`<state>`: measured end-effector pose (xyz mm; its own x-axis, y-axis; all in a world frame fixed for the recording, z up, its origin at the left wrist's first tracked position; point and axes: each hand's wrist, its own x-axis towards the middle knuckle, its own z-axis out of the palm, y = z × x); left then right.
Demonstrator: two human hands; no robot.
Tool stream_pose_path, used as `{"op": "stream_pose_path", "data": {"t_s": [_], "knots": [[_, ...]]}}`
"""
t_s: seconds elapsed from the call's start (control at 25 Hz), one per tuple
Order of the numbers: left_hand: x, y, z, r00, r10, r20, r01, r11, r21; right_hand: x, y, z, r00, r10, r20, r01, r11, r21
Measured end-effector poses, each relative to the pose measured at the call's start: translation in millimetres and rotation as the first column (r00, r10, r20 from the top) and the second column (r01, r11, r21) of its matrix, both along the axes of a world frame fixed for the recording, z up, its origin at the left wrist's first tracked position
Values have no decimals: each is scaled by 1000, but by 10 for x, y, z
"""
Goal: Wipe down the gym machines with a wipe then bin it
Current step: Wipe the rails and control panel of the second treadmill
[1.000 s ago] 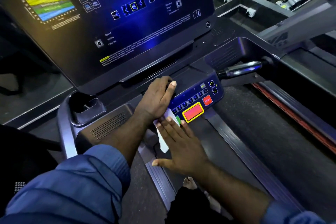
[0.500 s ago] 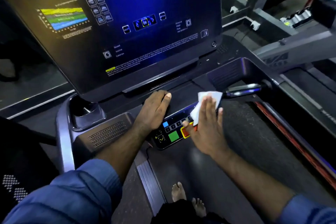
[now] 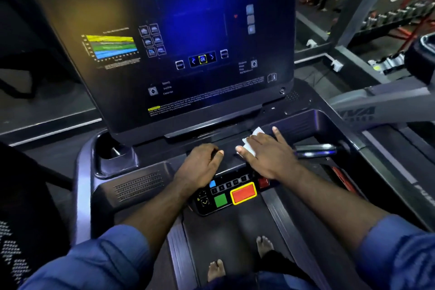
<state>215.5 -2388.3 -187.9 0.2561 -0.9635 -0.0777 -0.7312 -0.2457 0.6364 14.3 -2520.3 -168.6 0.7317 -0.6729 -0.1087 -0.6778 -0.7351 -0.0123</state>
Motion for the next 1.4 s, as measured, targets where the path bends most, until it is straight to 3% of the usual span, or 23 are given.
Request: {"op": "stream_pose_path", "data": {"t_s": [0.12, 0.24, 0.32, 0.4, 0.48, 0.6, 0.68, 0.76, 0.88, 0.96, 1.0, 1.08, 1.12, 1.16, 1.2, 1.28, 1.36, 1.4], "knots": [[-8, -2, 16, 998, 58, -15, -58, 998, 27, 344, -114, -4, 994, 31, -108, -19, 993, 113], [-26, -41, 42, 993, 119, -9, -118, 992, 45, 404, -104, -5, 986, 97, -132, -83, 991, 104], [-35, -63, 102, 992, 128, -15, -127, 990, 59, 426, -65, 9, 967, 252, -25, -248, 962, 118], [-69, -39, 164, 985, 163, -54, -160, 985, 59, 455, -6, 24, 940, 295, 169, -333, 900, 283], [-142, -11, 260, 960, 251, -122, -248, 968, 37, 521, -28, 43, 931, 301, 208, -363, 835, 415], [-189, 21, 469, 904, 383, -192, -385, 922, 25, 731, -225, 135, 936, 294, 193, -345, 661, 666], [-96, 6, 702, 890, 417, -184, -431, 902, -39, 940, -362, 382, 950, 93, 300, -306, 485, 819], [118, -31, 1065, 864, 463, -198, -495, 853, -167, 1179, -391, 791, 912, -118, 392, -342, 309, 888], [608, -75, 1750, 790, 515, -333, -610, 718, -336, 1583, -316, 1506, 848, -242, 471, -445, 154, 882], [972, -87, 2184, 794, 531, -297, -605, 639, -476, 1916, -291, 1964, 775, -264, 574, -550, 164, 819], [1137, -97, 2351, 796, 549, -255, -589, 604, -537, 2081, -312, 2177, 703, -282, 653, -610, 234, 757], [1552, -97, 2685, 769, 606, -201, -567, 504, -651, 2460, -359, 2629, 488, -200, 850, -666, 544, 510], [1762, -91, 2847, 747, 635, -196, -560, 444, -699, 2618, -368, 2863, 373, -78, 925, -631, 710, 314], [1965, -92, 2990, 728, 655, -203, -561, 398, -726, 2791, -380, 3035, 268, 96, 959, -571, 817, 77], [2176, -110, 3093, 712, 664, -226, -580, 375, -723, 2968, -398, 3164, 222, 302, 927, -504, 849, -156], [2577, -178, 3159, 693, 635, -340, -656, 363, -661, 3321, -468, 3190, 360, 628, 690, -433, 768, -472], [2823, -275, 3136, 674, 541, -502, -729, 381, -569, 3558, -475, 2966, 545, 727, 418, -440, 673, -595], [2947, -335, 3092, 679, 493, -544, -733, 405, -546, 3625, -433, 2878, 587, 717, 375, -433, 670, -604]]}}
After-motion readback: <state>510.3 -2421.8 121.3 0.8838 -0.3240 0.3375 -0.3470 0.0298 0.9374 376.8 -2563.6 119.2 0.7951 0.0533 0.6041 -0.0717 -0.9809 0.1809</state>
